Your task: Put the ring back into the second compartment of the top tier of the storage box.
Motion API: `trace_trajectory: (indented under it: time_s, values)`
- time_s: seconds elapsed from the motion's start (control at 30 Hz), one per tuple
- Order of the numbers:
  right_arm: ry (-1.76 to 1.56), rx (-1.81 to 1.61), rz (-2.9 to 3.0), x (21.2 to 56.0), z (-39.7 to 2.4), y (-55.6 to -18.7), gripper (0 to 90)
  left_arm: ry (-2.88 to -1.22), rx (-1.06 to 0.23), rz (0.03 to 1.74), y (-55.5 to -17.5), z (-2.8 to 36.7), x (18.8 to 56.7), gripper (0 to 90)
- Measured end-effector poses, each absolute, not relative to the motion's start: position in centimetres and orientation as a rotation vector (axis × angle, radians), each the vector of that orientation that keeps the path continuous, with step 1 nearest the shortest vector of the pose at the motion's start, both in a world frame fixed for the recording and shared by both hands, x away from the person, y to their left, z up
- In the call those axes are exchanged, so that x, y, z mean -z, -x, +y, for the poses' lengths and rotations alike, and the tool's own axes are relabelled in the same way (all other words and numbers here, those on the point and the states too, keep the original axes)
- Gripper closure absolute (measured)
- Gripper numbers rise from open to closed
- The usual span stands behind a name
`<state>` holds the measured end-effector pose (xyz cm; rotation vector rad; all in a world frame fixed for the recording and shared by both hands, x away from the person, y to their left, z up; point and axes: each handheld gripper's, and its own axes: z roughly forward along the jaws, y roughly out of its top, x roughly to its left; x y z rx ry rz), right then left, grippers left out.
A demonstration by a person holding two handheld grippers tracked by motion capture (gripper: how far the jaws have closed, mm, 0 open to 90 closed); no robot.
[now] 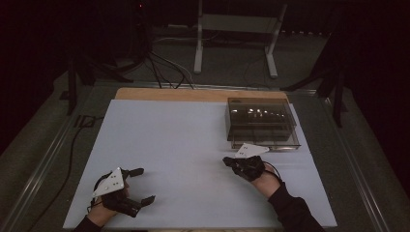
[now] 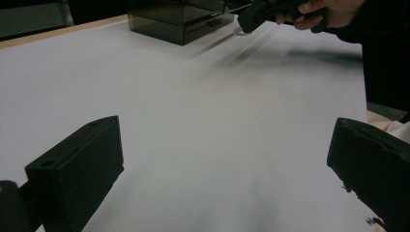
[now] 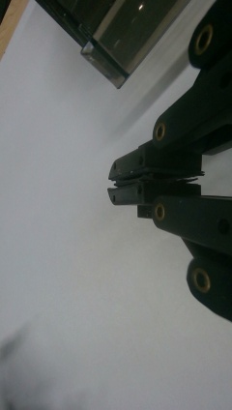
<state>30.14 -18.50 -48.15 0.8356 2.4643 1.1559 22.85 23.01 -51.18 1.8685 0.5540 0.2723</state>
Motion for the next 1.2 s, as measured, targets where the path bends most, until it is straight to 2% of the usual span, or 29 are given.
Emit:
trace_trajectory:
  time_s: [1.2]
  values:
    - [-0.807, -1.225, 2.430, 45.0, -18.2, -30.3, 87.1, -1.869, -0.271, 0.552, -22.8, 23.0, 51.2, 0.6]
